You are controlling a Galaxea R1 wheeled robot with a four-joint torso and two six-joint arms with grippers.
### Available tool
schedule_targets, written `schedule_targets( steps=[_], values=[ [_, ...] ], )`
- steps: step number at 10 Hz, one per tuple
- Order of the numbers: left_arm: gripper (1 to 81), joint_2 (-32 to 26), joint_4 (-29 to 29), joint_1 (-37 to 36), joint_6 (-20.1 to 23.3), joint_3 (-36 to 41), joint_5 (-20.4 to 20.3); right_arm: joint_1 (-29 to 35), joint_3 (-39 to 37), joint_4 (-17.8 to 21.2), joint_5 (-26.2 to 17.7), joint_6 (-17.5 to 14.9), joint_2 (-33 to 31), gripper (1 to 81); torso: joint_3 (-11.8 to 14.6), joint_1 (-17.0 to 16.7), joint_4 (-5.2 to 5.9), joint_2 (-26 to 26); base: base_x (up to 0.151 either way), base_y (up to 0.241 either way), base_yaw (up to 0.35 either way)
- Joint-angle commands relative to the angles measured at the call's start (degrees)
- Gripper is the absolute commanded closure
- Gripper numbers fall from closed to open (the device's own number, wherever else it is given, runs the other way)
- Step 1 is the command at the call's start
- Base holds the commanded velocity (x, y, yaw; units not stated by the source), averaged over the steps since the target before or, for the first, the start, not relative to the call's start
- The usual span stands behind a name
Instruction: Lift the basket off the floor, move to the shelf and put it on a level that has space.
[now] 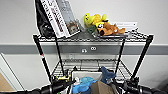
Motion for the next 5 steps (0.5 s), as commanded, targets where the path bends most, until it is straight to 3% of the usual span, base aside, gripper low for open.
schedule_targets(
  steps=[1, 5],
  values=[
    [81.1, -1.1, 0.89, -12.23, -2.78, 4.01, -1.33, 14.24, 5.14, 3.79, 1.05, -0.09, -0.42, 81.1, 0.0, 0.0, 0.0, 0.0, 0.0, 0.0, 0.0],
    [81.1, 0.48, -0.34, -19.7, -6.83, 0.4, 1.74, 18.46, 2.32, 6.62, -0.36, -0.09, -0.07, 81.1, 0.0, 0.0, 0.0, 0.0, 0.0, 0.0, 0.0]
  ],
)
